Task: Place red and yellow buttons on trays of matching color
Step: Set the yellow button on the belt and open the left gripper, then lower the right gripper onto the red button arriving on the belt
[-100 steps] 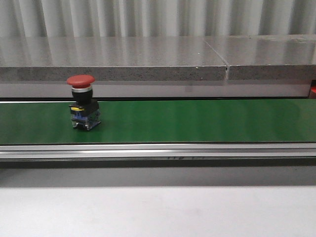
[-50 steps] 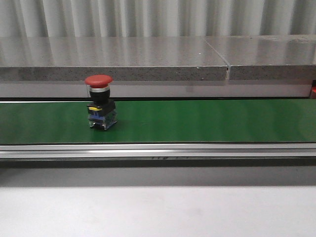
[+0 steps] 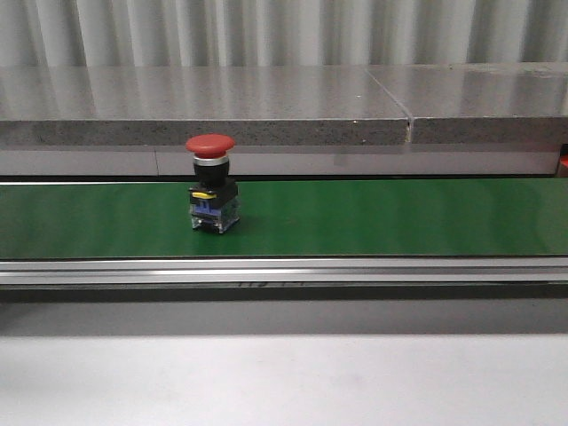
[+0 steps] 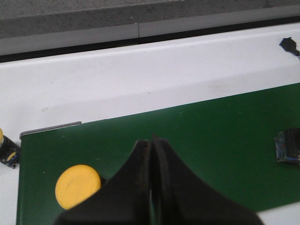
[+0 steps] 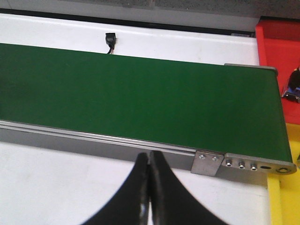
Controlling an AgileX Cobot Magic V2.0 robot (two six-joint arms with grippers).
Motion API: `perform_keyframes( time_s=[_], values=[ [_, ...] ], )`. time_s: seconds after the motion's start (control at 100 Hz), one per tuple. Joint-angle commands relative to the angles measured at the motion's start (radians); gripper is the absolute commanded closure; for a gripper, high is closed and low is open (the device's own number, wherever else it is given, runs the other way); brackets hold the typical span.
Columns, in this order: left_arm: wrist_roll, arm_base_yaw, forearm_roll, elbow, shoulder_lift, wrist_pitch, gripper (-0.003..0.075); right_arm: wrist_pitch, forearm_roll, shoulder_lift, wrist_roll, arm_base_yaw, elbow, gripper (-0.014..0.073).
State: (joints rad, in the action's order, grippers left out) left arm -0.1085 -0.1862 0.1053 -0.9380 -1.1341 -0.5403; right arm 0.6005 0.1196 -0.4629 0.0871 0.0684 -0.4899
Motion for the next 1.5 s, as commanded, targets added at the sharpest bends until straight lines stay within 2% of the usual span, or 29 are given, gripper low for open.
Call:
perform_keyframes(
  time_s=[0.0,0.51,0.75,0.89,1.05,1.12,1.16,1.21,1.31,1.38,1.43,1.49],
  values=[
    [-0.004,-0.031,0.005,0.014,0.067,0.088,0.0741,-0.066,0.0,-0.002,0.01,0.001,-0.027,0.0666],
    [-0.004,-0.041,0.025,0.262,0.434,0.09,0.0741,-0.067,0.0,-0.002,0.01,0.001,-0.027,0.0666],
    [-0.004,-0.041,0.029,0.33,0.577,0.041,0.0741,-0.037,0.008,-0.015,0.01,0.001,-0.039,0.0666],
    [-0.004,-0.041,0.029,0.349,0.613,0.034,0.0741,0.001,0.006,-0.08,0.011,0.02,-0.097,0.0664],
    [-0.004,-0.041,0.025,0.351,0.618,0.036,0.0741,0.032,0.005,-0.213,0.034,0.093,-0.198,0.0648],
    [-0.004,-0.041,0.016,0.351,0.618,0.037,0.0741,0.042,0.005,-0.281,0.039,0.126,-0.245,0.0584],
    [-0.004,-0.041,0.016,0.351,0.618,0.035,0.0741,0.046,0.005,-0.322,0.045,0.145,-0.275,0.0516],
    [-0.004,-0.041,0.016,0.351,0.618,0.033,0.0741,0.055,0.005,-0.372,0.045,0.166,-0.311,0.0406],
    [-0.004,-0.041,0.016,0.351,0.618,0.033,0.0741,0.077,0.006,-0.472,0.045,0.206,-0.385,0.0134],
    [-0.004,-0.041,0.016,0.351,0.618,0.033,0.0741,0.105,0.006,-0.541,0.045,0.233,-0.44,-0.0001],
    [-0.004,-0.041,0.016,0.351,0.618,0.033,0.0741,0.126,0.006,-0.586,0.045,0.252,-0.479,-0.0055],
    [-0.004,-0.041,0.016,0.351,0.618,0.033,0.0741,0.148,0.006,-0.641,0.045,0.27,-0.525,-0.0065]
  ],
)
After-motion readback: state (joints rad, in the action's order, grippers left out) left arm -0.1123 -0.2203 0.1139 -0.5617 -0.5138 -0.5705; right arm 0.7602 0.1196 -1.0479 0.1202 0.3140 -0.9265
